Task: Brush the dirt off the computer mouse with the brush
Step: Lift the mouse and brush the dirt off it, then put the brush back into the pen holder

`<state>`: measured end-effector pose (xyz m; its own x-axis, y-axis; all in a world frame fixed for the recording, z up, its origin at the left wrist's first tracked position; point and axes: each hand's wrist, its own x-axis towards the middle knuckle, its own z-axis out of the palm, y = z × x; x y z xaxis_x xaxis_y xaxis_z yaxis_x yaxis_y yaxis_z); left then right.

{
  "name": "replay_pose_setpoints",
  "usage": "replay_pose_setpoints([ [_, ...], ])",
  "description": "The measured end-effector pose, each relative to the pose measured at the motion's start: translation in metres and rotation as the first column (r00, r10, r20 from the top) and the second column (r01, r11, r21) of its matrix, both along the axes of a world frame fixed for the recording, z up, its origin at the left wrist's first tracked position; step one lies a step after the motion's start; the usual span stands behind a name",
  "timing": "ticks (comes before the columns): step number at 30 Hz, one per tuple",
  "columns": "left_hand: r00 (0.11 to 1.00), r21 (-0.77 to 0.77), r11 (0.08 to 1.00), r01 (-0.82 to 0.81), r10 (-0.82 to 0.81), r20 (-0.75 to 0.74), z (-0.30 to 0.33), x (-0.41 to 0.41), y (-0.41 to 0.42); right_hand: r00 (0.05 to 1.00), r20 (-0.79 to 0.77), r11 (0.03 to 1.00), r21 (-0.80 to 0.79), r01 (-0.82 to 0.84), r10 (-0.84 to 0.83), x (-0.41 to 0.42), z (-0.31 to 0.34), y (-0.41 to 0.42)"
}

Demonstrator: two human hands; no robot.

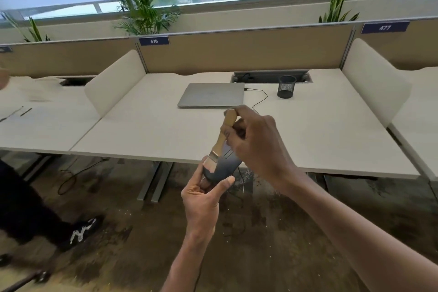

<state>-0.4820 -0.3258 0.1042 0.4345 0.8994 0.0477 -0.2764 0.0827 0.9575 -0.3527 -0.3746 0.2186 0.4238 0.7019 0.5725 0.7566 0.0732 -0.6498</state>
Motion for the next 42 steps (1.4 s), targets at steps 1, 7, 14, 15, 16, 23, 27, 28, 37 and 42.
replay_pose_setpoints([
  [1, 1.000, -0.011, 1.000, 0.000, 0.000, 0.009, 0.000, -0.002, 0.002, 1.000, -0.010, 1.000, -0.002, 0.024, -0.024, 0.003, 0.000, 0.004],
  [7, 0.999, -0.041, 0.999, 0.032, -0.032, -0.006, -0.004, -0.015, 0.023, 0.968, 0.014, 0.968, -0.020, 0.251, -0.251, 0.032, 0.004, 0.031],
  [14, 0.998, -0.059, 0.996, 0.060, -0.061, -0.006, -0.001, -0.021, 0.057, 0.967, -0.036, 0.968, -0.038, 0.249, -0.251, 0.031, 0.002, 0.067],
  [15, 0.998, -0.063, 0.996, 0.063, -0.063, -0.006, -0.002, -0.022, 0.061, 0.959, -0.014, 0.958, -0.048, 0.283, -0.284, 0.032, -0.001, 0.072],
  [16, 0.998, -0.069, 0.996, 0.064, -0.065, -0.006, -0.003, -0.023, 0.064, 0.944, 0.018, 0.943, -0.052, 0.329, -0.329, 0.034, -0.004, 0.075],
  [23, 0.997, -0.093, 0.993, 0.071, -0.070, 0.011, -0.012, -0.026, 0.084, 0.865, 0.056, 0.864, -0.053, 0.501, -0.499, 0.048, -0.024, 0.073],
  [27, 0.997, -0.096, 0.993, 0.073, -0.070, 0.030, -0.013, -0.020, 0.094, 0.841, -0.032, 0.842, -0.032, 0.539, -0.540, 0.047, -0.030, 0.065],
  [28, 0.997, -0.090, 0.993, 0.074, -0.071, 0.031, -0.013, -0.018, 0.095, 0.836, -0.054, 0.838, -0.026, 0.545, -0.546, 0.047, -0.031, 0.062],
  [37, 0.998, -0.049, 0.996, 0.069, -0.068, 0.005, -0.010, 0.017, 0.089, 0.810, -0.125, 0.818, -0.031, 0.574, -0.573, 0.063, -0.039, 0.036],
  [42, 0.999, -0.010, 0.999, 0.035, -0.035, -0.016, -0.007, 0.051, 0.073, 0.806, -0.140, 0.815, -0.022, 0.579, -0.576, 0.092, -0.042, 0.022],
])
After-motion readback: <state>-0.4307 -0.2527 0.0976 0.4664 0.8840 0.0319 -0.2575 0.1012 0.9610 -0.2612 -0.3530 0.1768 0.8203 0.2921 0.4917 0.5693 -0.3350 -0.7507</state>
